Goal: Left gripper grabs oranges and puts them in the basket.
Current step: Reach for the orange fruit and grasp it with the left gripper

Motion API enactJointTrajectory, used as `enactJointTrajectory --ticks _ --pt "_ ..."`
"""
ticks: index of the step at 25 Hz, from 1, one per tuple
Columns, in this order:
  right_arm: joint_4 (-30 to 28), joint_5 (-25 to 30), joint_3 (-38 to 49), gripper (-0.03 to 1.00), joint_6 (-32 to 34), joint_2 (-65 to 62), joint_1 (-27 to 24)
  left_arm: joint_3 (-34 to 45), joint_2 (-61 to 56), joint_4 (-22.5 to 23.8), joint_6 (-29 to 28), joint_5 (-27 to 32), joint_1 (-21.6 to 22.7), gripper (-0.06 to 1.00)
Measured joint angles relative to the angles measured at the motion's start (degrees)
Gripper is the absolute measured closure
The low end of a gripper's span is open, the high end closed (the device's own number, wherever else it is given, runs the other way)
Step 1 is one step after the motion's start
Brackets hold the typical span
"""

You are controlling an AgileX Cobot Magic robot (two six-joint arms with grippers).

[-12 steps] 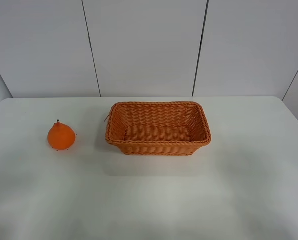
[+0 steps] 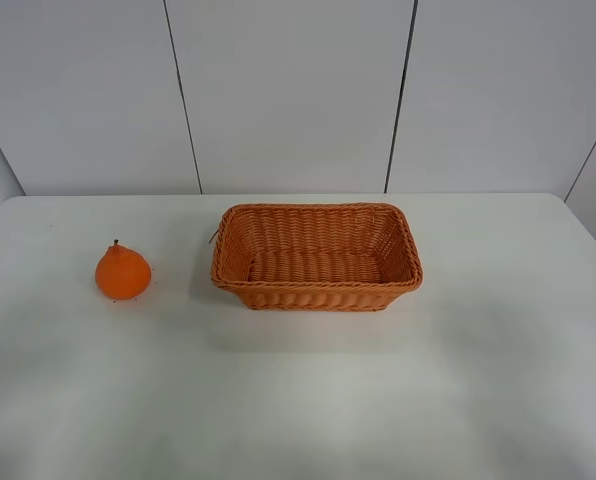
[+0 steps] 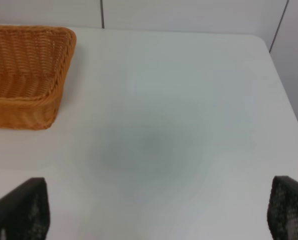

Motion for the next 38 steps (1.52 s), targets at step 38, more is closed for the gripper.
enactJointTrajectory --ticks 38 --pt "0.0 0.0 0.0 0.27 0.0 0.0 0.0 -55.8 122.7 0.3 2.2 -17.4 0.0 0.13"
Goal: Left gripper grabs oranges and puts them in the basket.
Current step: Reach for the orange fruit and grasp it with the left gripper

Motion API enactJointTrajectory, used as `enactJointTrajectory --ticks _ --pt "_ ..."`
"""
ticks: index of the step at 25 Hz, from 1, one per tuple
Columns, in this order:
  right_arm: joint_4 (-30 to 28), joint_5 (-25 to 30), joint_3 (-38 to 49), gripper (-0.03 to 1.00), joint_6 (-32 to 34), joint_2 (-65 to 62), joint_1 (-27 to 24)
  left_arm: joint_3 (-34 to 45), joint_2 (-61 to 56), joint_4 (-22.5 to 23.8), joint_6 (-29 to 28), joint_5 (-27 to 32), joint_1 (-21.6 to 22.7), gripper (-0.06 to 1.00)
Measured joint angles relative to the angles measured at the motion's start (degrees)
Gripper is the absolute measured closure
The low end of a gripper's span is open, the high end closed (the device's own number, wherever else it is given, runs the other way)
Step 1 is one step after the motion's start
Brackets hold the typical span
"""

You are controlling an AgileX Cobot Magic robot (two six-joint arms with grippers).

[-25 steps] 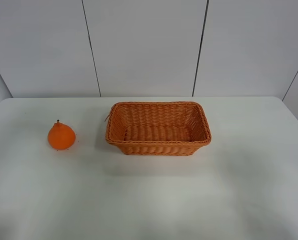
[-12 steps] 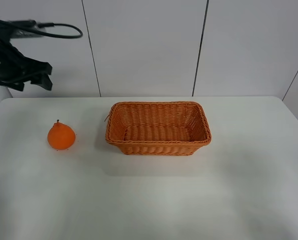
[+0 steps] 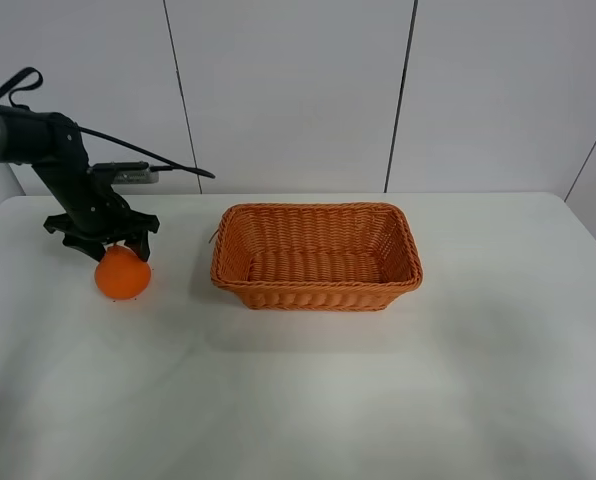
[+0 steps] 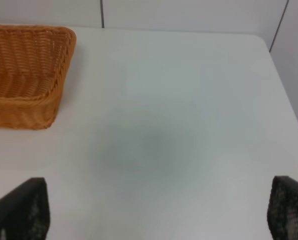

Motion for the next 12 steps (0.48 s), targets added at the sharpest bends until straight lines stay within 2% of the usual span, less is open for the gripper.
enactJointTrajectory --ticks 6,8,9,12 --pt "0.0 0.0 0.0 0.27 0.0 0.0 0.0 -0.1 3.0 0.8 0.1 0.9 0.0 0.14" --pt "0.0 0.0 0.0 0.27 0.0 0.0 0.0 -0.1 3.0 1.1 0.1 1.1 0.0 0.19" --pt "0.0 0.0 0.0 0.27 0.0 0.0 0.0 -0.1 3.0 1.1 0.1 1.3 0.0 0.26" --pt "0.0 0.0 0.0 0.27 0.0 0.0 0.0 -0.1 2.4 1.8 0.1 1.7 0.0 0.57"
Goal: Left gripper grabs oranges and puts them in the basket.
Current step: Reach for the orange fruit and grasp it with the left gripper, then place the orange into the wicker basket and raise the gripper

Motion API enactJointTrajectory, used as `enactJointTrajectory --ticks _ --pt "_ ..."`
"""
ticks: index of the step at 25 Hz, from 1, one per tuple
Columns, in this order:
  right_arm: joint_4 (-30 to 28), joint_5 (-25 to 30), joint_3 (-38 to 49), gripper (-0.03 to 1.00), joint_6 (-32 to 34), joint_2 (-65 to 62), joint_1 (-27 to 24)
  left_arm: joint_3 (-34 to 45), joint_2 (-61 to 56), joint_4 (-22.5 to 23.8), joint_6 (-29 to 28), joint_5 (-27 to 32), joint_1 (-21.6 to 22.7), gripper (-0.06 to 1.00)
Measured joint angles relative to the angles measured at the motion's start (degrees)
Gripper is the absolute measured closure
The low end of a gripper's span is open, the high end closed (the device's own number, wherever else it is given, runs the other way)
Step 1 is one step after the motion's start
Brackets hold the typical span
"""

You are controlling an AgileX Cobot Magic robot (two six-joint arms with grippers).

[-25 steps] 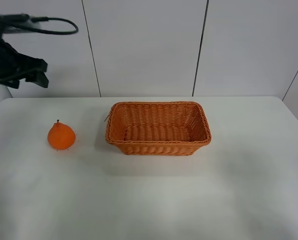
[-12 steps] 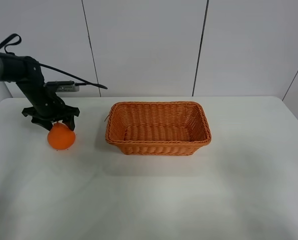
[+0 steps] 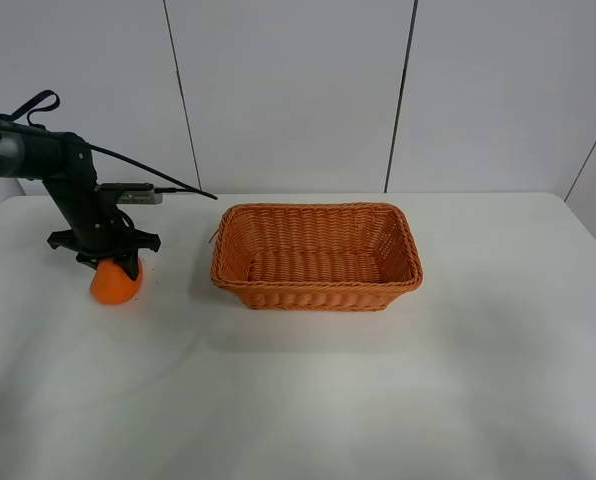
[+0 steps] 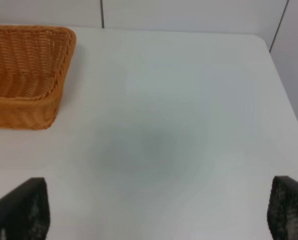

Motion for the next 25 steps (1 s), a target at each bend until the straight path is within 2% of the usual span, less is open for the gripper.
enactJointTrajectory --ticks 2,3,6,12,17,20,25 --pt "0.0 0.0 0.0 0.27 0.0 0.0 0.0 -0.3 -1.0 1.2 0.0 0.9 0.0 0.71" --pt "0.0 0.0 0.0 0.27 0.0 0.0 0.0 -0.7 -1.6 1.8 -0.3 1.6 0.0 0.72" --pt "0.0 0.0 0.0 0.27 0.0 0.0 0.0 -3.3 -3.2 2.7 -1.1 4.9 0.0 0.72" --pt "0.0 0.0 0.0 0.27 0.0 0.0 0.0 -13.6 -8.5 2.7 -1.5 13.5 0.0 0.72" --pt "0.0 0.0 0.0 0.27 0.0 0.0 0.0 -19.7 -9.1 1.4 -1.9 19.0 -0.5 0.72" --pt "0.0 0.0 0.0 0.27 0.0 0.0 0.0 -22.2 -9.1 -0.6 -2.2 19.9 -2.6 0.72" --pt "0.0 0.0 0.0 0.27 0.0 0.0 0.0 -26.3 -8.8 -2.1 -2.9 20.1 -10.7 0.72"
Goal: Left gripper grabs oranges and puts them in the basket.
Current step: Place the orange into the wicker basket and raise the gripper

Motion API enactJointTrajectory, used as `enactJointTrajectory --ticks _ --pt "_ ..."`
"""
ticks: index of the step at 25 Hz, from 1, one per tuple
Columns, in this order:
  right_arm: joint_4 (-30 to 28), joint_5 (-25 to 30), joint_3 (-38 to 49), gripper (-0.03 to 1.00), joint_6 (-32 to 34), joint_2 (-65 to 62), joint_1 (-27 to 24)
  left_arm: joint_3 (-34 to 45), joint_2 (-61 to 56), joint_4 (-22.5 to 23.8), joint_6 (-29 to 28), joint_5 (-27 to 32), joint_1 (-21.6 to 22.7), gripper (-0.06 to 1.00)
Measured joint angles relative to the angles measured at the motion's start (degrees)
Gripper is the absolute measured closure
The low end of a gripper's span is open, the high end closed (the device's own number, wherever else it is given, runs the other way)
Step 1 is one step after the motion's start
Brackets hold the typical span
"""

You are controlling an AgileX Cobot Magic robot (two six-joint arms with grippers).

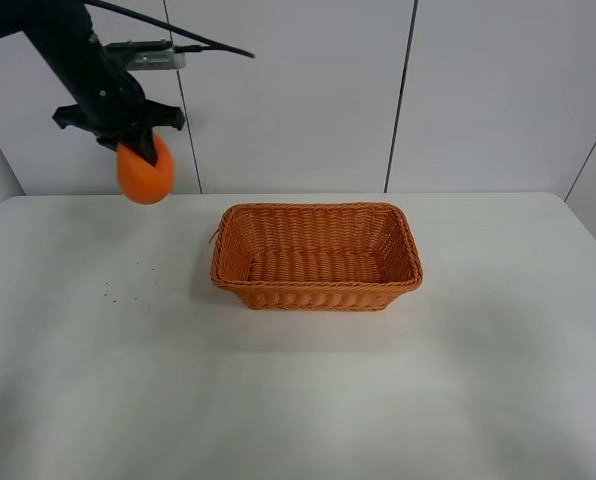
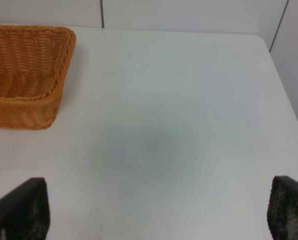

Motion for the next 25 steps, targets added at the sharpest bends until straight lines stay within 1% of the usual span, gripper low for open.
enactJointTrajectory --ticks 4,9,11,15,19,21,22,24,25 --pt "0.0 0.0 0.0 0.27 0.0 0.0 0.0 -5.1 3.3 0.0 -1.6 0.6 -7.1 0.72" --pt "0.0 0.0 0.0 0.27 0.0 0.0 0.0 -13.5 10.6 0.0 -2.5 1.1 -14.5 0.72" --pt "0.0 0.0 0.0 0.27 0.0 0.0 0.0 -15.6 13.6 0.0 -2.5 0.6 -17.2 0.72" --pt "0.0 0.0 0.0 0.27 0.0 0.0 0.0 -16.4 18.5 -0.4 -2.5 -1.3 -20.5 0.72" --pt "0.0 0.0 0.0 0.27 0.0 0.0 0.0 -16.4 22.3 0.0 -2.4 -2.0 -21.0 0.72" --pt "0.0 0.0 0.0 0.27 0.0 0.0 0.0 -16.4 23.6 0.0 -2.4 -2.0 -20.9 0.66" --pt "0.0 0.0 0.0 0.27 0.0 0.0 0.0 -16.4 24.0 0.0 -2.4 -1.9 -20.9 0.59" --pt "0.0 0.0 0.0 0.27 0.0 0.0 0.0 -16.1 24.2 -0.6 -2.4 -1.9 -20.9 0.41" --pt "0.0 0.0 0.0 0.27 0.0 0.0 0.0 -15.9 24.2 -0.8 -2.4 -1.7 -20.9 0.35"
